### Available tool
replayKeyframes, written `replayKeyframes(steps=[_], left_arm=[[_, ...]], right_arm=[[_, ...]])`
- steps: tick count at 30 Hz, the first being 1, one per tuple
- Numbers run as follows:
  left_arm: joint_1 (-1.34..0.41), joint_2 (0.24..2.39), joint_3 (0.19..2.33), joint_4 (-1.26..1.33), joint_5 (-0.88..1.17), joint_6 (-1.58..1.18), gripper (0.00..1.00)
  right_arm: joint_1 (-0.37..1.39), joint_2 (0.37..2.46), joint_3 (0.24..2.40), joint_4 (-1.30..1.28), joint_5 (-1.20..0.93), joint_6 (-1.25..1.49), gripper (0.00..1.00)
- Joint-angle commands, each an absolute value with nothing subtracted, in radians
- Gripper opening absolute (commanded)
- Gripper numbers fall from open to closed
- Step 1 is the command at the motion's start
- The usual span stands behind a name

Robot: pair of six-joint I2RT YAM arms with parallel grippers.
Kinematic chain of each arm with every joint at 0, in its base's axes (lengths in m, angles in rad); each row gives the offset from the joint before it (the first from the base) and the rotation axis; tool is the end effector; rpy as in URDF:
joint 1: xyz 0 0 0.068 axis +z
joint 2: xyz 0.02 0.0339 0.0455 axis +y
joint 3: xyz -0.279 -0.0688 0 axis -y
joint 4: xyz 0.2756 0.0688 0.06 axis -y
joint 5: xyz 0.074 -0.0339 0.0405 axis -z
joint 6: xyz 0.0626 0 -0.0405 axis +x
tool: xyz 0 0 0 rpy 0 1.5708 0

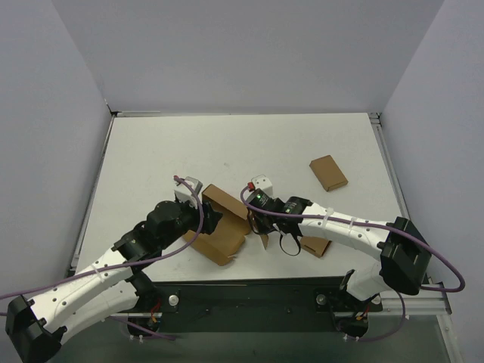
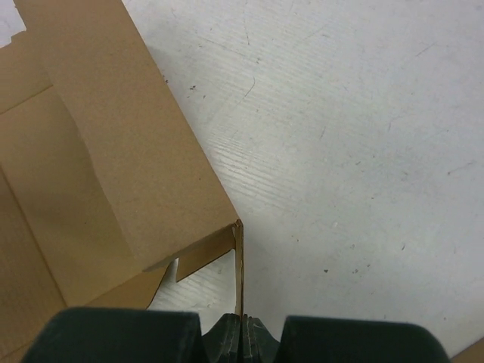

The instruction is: Fold the paper box

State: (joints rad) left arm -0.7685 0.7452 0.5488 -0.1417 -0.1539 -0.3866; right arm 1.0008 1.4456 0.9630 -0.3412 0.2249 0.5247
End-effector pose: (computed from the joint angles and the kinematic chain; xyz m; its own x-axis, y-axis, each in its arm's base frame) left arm 0.1685 -0.1496 0.2627 -0.4406 -0.0922 -0.8929 0.4499 0.8380 -0.3086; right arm 0.2000 0.2862 0.2165 -0.7129 -0.2072 -0.6700 -0.4412 0.8751 0.1988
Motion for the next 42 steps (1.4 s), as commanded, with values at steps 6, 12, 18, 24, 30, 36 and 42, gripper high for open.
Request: replayKeyframes(steps=[6,12,18,24,30,36,42], left_arm=[[-0.948,0.865,0.465,0.024,-0.075,-0.425,0.7],[-0.963,1.014,0.448,0.13,-0.054,-0.453,0.72],[-1.009,1.118,0.462,0.235,-0.051,-0.48,0.75],[-1.017,1.239,0.492,0.255,-0.104,-0.479,0.76],[-1.017,1.315,0.514,0.282,-0.136,-0.485,0.76],[-1.017,1.342,0.522,0.295,-0.152,-0.491,0.74],[-1.017,1.361,0.531,0.253,-0.219,-0.531,0.63]], right_arm=[[0.861,1.439,0.973,-0.27,0.071,0.261,0.0],[0.804,1.416,0.948,-0.25,0.022,0.244,0.0],[0.779,1.424,0.94,-0.247,0.009,0.232,0.0],[0.772,1.417,0.937,-0.245,0.009,0.227,0.0],[0.769,1.417,0.93,-0.239,-0.018,0.233,0.0],[0.764,1.416,0.925,-0.238,-0.018,0.233,0.0],[0.762,1.413,0.923,-0.238,-0.018,0.236,0.0]])
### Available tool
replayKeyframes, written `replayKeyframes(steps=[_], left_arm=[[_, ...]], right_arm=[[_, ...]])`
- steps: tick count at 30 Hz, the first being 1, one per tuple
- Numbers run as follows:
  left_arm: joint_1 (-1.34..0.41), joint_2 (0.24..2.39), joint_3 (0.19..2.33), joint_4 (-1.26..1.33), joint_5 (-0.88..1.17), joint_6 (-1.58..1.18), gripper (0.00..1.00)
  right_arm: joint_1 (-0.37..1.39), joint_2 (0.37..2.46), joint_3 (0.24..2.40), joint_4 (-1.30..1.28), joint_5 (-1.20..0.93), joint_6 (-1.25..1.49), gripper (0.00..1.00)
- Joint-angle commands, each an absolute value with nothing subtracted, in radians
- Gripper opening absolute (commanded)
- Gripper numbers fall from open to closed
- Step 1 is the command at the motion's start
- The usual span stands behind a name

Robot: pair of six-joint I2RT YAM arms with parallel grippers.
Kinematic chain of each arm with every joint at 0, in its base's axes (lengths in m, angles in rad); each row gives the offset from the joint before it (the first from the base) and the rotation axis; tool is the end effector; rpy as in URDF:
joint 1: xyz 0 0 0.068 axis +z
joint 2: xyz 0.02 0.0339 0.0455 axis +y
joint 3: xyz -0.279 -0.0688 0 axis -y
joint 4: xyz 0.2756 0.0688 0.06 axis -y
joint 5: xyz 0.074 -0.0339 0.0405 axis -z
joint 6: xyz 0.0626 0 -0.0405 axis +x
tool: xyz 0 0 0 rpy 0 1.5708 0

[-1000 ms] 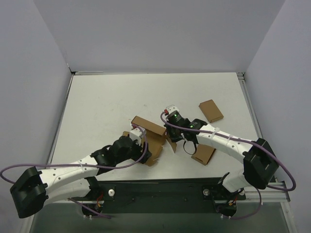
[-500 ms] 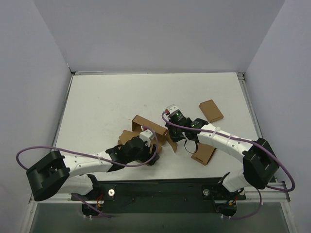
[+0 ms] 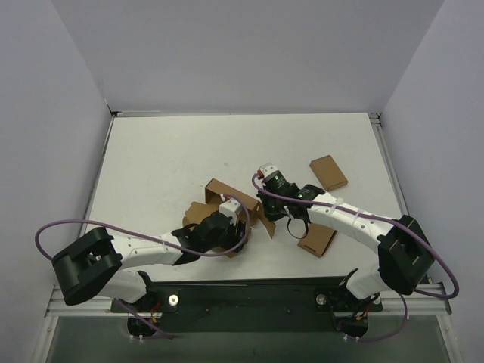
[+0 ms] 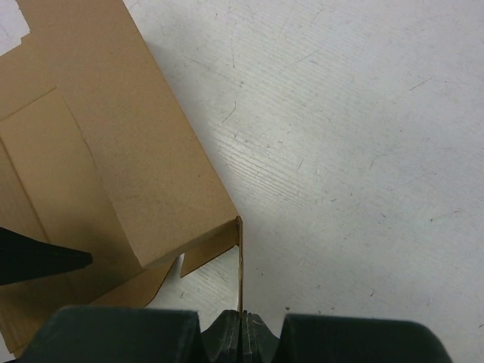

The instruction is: Fold the paper box

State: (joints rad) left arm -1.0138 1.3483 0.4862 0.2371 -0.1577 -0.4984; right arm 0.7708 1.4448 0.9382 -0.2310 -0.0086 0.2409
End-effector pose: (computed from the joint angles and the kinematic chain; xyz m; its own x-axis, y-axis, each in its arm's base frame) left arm 0.1635 -0.2439 0.1360 -0.6402 0.1350 -0.7562 0.5293 0.7909 -0.3069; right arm 0.2551 0.2485 0.2172 -0.6358 -0.2849 -0.7173 -0.5659 0.8041 0.1822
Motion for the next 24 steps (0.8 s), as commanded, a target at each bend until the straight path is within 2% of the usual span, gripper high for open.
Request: replayKeyframes(steps=[1,12,18,24], left_arm=[[-1.017,1.362,0.532,0.252,-0.224,-0.538,0.61],[-1.015,1.353,0.5,0.268,-0.299,-0.566,0.43],[-1.014,1.368,0.502,0.296,-0.311,-0.548,0.37],[-1.015,1.368,0.505,0.314,-0.305,-0.519,0.24]], right_arm=[[0.764,1.413,0.923,-0.238,-0.02,0.236,0.0],[0.758,1.407,0.916,-0.238,-0.021,0.238,0.0],[0.753,1.408,0.917,-0.238,-0.028,0.239,0.0],[0.752,1.408,0.919,-0.239,-0.028,0.242,0.0]])
